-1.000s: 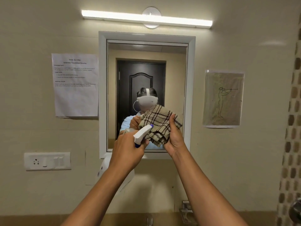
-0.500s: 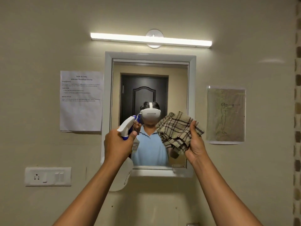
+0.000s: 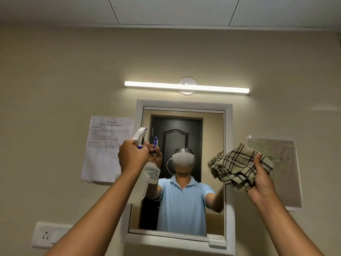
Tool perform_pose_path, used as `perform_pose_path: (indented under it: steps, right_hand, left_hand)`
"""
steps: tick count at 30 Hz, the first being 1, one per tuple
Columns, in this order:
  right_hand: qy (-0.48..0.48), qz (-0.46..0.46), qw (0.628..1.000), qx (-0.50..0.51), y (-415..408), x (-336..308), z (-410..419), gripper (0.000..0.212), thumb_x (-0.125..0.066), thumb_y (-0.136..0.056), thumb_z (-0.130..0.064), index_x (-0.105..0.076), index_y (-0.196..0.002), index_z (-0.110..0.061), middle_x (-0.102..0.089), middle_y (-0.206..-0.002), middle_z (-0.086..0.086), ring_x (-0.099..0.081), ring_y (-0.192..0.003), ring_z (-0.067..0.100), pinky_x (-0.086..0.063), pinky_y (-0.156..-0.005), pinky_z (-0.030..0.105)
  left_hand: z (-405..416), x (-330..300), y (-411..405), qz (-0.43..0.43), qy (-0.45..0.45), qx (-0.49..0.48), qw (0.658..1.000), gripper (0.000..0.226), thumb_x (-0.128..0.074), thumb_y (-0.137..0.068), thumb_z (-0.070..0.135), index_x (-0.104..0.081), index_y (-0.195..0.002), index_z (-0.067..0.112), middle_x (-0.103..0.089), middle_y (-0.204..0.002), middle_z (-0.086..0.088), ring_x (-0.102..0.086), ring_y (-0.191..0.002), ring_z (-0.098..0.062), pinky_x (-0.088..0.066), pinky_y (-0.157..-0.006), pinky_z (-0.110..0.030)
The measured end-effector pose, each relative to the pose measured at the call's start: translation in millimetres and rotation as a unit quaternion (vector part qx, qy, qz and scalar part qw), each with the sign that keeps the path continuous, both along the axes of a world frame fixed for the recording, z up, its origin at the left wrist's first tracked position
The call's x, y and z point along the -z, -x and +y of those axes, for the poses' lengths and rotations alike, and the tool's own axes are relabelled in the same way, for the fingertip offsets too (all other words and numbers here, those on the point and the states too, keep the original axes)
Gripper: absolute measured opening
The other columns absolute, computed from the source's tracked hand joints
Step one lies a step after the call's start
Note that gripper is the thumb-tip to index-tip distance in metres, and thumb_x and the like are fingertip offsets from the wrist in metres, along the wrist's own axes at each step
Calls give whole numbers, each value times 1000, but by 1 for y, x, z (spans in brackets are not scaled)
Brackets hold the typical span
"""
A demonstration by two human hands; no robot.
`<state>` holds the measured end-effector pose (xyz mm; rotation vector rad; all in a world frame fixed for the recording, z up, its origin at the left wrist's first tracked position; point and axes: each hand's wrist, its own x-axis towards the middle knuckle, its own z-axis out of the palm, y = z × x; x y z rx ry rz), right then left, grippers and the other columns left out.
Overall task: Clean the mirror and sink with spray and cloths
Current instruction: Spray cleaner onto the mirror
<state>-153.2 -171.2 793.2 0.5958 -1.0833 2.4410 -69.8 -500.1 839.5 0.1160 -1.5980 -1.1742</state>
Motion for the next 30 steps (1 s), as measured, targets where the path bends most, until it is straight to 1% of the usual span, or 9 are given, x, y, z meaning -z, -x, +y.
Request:
perform_pose_path:
  steps: [3, 6, 10, 13, 15, 17, 20, 27, 30]
  right_hand:
    - [12, -5, 1000, 0, -4, -10, 2, 81, -79, -65, -57, -61, -132, -14, -71, -121, 11, -71, -107, 28, -59, -80, 56]
    - [12, -5, 1000, 8, -5, -12, 5, 92, -82, -54, -60, -61, -131, -15, -72, -120, 11, -71, -106, 29, -60, -78, 56]
    - [10, -7, 1000, 13, -3, -11, 10, 112, -92, -35, -66, -62, -130, -16, -73, -119, 11, -71, -105, 29, -57, -81, 59]
    - [7, -2, 1000, 7, -1, -8, 14, 116, -93, -32, -67, -62, -131, -16, -72, -119, 11, -71, -106, 30, -58, -81, 59]
    - [6, -1, 1000, 5, -4, -8, 14, 111, -92, -36, -66, -63, -130, -15, -73, -118, 12, -72, -103, 29, -60, -76, 54]
    - [13, 4, 1000, 0, -7, -7, 16, 93, -86, -53, -61, -63, -129, -14, -74, -116, 11, -74, -97, 26, -62, -68, 47]
    - [20, -1, 1000, 2, -10, -6, 23, 73, -73, -71, -55, -63, -130, -14, -73, -115, 12, -75, -92, 26, -62, -63, 45]
    - [3, -25, 999, 35, -14, 1, 46, 110, -89, -35, -70, -65, -128, -17, -73, -116, 13, -73, -101, 33, -58, -74, 56]
    - [-6, -22, 999, 37, -18, 6, 53, 107, -89, -39, -71, -65, -129, -17, -72, -119, 14, -71, -104, 34, -56, -77, 58]
  left_hand:
    - [-7, -12, -1, 5, 0, -14, 1000, 21, -69, -86, 29, -60, -92, 11, -67, -88, -13, -68, -74, -29, -54, -59, -31]
    - [-12, -17, -3, 8, 4, -22, 1000, 27, -70, -86, 26, -63, -100, 5, -67, -92, -15, -67, -78, -30, -58, -66, -37]
    - [-10, -18, -4, 6, 12, -25, 1000, 30, -70, -86, 25, -63, -104, 2, -67, -99, -16, -64, -86, -29, -43, -54, -22]
    - [2, -16, -5, 6, 25, -20, 999, 30, -69, -87, 25, -64, -106, 2, -67, -100, -17, -61, -79, -25, -37, -52, -18]
    - [14, -14, -2, 7, 37, -9, 999, 33, -69, -87, 25, -62, -110, 3, -67, -105, -18, -65, -84, -28, -44, -57, -22]
    - [29, -13, 0, 8, 48, 3, 999, 37, -68, -87, 26, -61, -116, 3, -66, -109, -17, -65, -91, -30, -48, -64, -26]
    - [56, -11, 3, 17, 67, 25, 997, 38, -68, -88, 27, -61, -117, 3, -67, -109, -15, -65, -92, -27, -44, -61, -20]
    - [114, -4, 11, 28, 93, 93, 991, 40, -68, -87, 28, -62, -120, 7, -68, -110, -13, -67, -98, -26, -43, -64, -16]
    - [133, -1, 14, 27, 103, 108, 988, 40, -68, -88, 30, -62, -119, 6, -68, -108, -12, -66, -96, -25, -44, -65, -19]
